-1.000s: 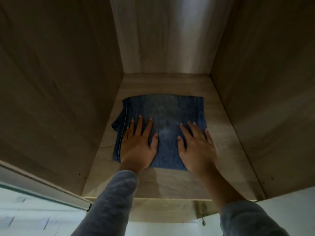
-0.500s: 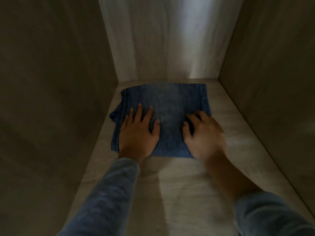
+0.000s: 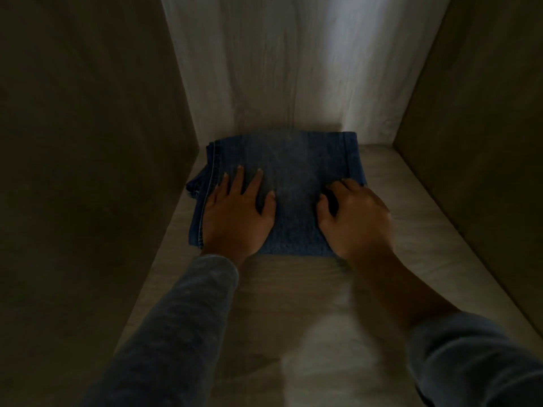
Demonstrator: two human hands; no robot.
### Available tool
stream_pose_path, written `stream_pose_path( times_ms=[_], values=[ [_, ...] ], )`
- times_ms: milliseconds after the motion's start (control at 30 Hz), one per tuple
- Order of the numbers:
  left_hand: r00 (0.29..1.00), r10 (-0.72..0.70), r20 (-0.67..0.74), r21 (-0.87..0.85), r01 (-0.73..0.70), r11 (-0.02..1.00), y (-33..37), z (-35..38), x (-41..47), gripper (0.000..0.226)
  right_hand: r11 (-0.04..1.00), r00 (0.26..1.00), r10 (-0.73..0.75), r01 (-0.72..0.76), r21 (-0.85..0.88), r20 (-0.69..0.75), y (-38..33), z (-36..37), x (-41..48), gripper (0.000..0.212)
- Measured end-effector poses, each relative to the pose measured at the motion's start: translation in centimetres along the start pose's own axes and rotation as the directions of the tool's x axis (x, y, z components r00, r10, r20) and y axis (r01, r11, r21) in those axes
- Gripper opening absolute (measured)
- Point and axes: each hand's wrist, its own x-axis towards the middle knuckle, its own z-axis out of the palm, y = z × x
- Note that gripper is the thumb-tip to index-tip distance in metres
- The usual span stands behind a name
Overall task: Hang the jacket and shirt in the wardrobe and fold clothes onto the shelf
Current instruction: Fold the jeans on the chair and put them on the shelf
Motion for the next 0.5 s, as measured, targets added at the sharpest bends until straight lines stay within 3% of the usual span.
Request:
stream_pose_path(
  times_ms=[400,500],
  values=[
    [1.0,-0.002,-0.024,-0.005,0.002,1.0,-0.9,1.0,4.3,0.056,0.998,1.0,-0.005,0.005,0.057,0.003,0.2,2.8,3.8,0.039],
    [1.0,-0.009,-0.018,-0.001,0.009,1.0,-1.0,1.0,4.7,0.056,0.999,1.0,-0.014,0.014,0.046,0.007,0.4,3.0,4.2,0.033]
  ],
)
